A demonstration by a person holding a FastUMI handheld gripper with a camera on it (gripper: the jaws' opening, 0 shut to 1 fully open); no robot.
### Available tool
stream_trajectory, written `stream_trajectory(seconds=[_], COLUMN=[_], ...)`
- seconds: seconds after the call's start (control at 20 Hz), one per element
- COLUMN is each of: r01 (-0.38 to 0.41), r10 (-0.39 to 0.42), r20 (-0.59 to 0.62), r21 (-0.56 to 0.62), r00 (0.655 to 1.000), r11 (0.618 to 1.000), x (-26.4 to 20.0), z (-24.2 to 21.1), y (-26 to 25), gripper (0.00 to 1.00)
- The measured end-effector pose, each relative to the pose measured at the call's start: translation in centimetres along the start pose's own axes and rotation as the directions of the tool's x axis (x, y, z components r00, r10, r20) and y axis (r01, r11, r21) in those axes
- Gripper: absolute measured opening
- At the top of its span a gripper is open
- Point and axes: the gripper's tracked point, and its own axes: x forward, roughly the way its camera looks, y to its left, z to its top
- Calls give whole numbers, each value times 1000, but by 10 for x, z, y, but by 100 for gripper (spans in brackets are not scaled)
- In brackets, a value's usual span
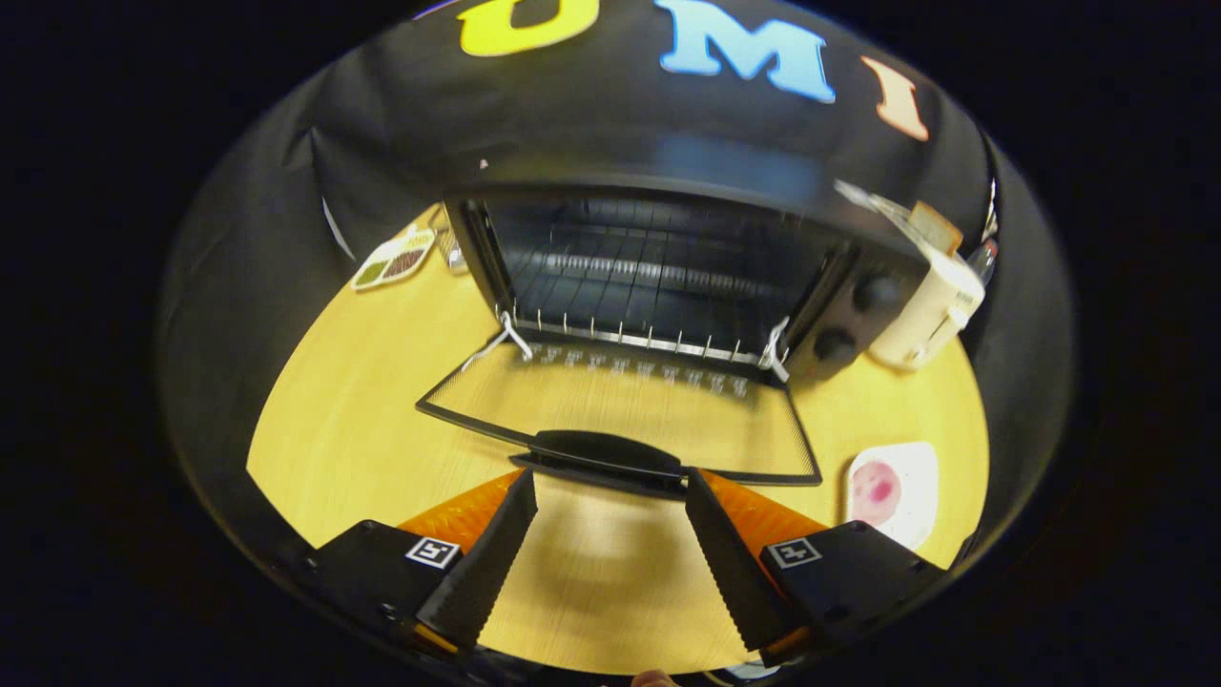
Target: Open the toaster oven, put the food inside, and close the toaster oven door.
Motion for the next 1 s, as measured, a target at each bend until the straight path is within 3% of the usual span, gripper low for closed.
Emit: stream_trajectory(seconds=[0.15, 0.45, 0.75, 1.0], r01=[-12, -30, 28, 55], r10=[15, 31, -28, -57], r20=[-51, -22, 19, 21], r21=[46, 24, 17, 86], r00=[999, 999, 999, 998], r11=[999, 999, 999, 995], x=[7, -18, -52, -66], z=[-29, -30, -23, -24], y=[-11, -32, -99, -157], gripper=[98, 97, 97, 97])
